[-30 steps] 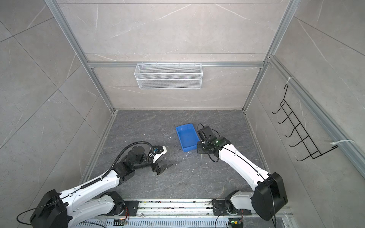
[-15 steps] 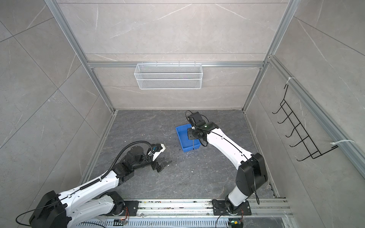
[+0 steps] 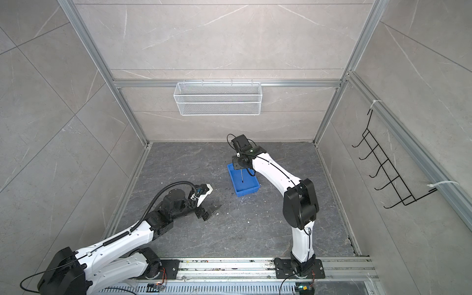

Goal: Put the screwdriver in the bin
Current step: 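Lift the screwdriver with the right gripper and carry it over the blue bin, then lower the screwdriver into the blue bin and open the right gripper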

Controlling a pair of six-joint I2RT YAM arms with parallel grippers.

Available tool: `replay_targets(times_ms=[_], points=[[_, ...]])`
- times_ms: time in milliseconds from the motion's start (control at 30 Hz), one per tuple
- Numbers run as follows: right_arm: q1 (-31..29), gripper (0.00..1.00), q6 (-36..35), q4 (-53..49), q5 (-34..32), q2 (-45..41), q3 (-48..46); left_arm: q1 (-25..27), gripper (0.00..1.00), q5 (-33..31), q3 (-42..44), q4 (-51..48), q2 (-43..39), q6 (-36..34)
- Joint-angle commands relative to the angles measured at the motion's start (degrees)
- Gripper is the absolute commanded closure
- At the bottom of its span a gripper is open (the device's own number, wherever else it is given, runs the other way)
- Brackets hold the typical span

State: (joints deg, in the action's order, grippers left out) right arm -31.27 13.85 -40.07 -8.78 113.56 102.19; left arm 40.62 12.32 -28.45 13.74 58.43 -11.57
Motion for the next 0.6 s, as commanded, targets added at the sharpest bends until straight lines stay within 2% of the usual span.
replay_targets(times_ms=[0, 567], points=[[0.2, 1.00, -1.2, -0.5, 0.2, 3.6, 2.7, -0.1, 0.00, -0.1, 0.0, 2.0, -0.6, -1.0], [0.5, 1.00, 0.5, 0.0, 2.0, 12.4, 2.9, -0.1, 0.00, 1.0, -0.2, 1.4, -0.2, -2.1]])
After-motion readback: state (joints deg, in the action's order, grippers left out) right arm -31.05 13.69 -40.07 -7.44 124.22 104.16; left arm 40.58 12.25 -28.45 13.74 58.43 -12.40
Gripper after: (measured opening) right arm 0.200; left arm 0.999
